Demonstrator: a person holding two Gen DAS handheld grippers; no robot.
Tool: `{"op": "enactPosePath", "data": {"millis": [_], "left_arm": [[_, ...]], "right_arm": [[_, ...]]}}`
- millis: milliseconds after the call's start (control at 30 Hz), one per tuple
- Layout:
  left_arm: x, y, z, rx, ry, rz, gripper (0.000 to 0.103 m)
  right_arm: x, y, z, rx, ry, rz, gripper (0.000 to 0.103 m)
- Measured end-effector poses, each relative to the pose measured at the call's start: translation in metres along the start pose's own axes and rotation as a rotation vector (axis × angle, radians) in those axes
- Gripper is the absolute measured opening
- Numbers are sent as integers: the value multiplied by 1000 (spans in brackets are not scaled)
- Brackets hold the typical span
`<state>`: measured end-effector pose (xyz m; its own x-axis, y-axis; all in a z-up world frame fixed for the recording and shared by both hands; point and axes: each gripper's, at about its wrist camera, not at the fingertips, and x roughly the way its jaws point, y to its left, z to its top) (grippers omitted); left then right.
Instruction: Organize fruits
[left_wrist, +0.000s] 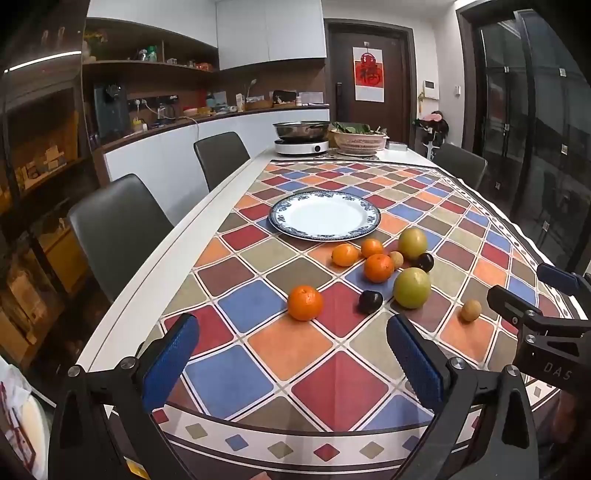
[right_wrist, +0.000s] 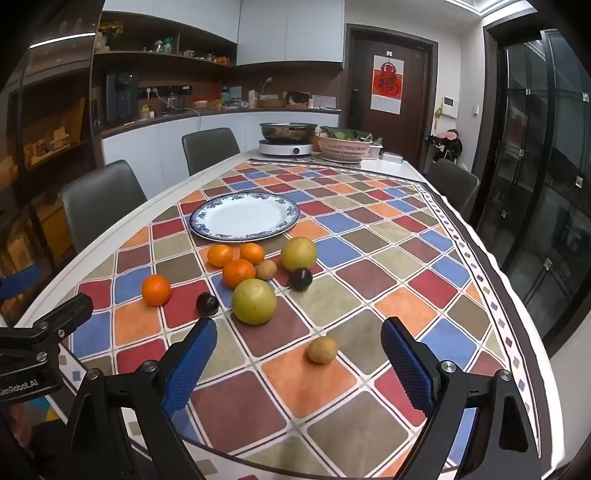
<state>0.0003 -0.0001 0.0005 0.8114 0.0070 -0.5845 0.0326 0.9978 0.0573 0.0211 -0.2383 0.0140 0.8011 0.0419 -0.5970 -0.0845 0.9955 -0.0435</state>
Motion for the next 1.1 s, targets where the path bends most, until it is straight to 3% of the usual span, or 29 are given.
{"op": "enactPosePath", "data": {"millis": [1100], "left_arm": [[-4, 5, -1, -16, -23, 2, 103]], "right_arm": [[-2, 3, 1, -16, -14, -5, 91]]}}
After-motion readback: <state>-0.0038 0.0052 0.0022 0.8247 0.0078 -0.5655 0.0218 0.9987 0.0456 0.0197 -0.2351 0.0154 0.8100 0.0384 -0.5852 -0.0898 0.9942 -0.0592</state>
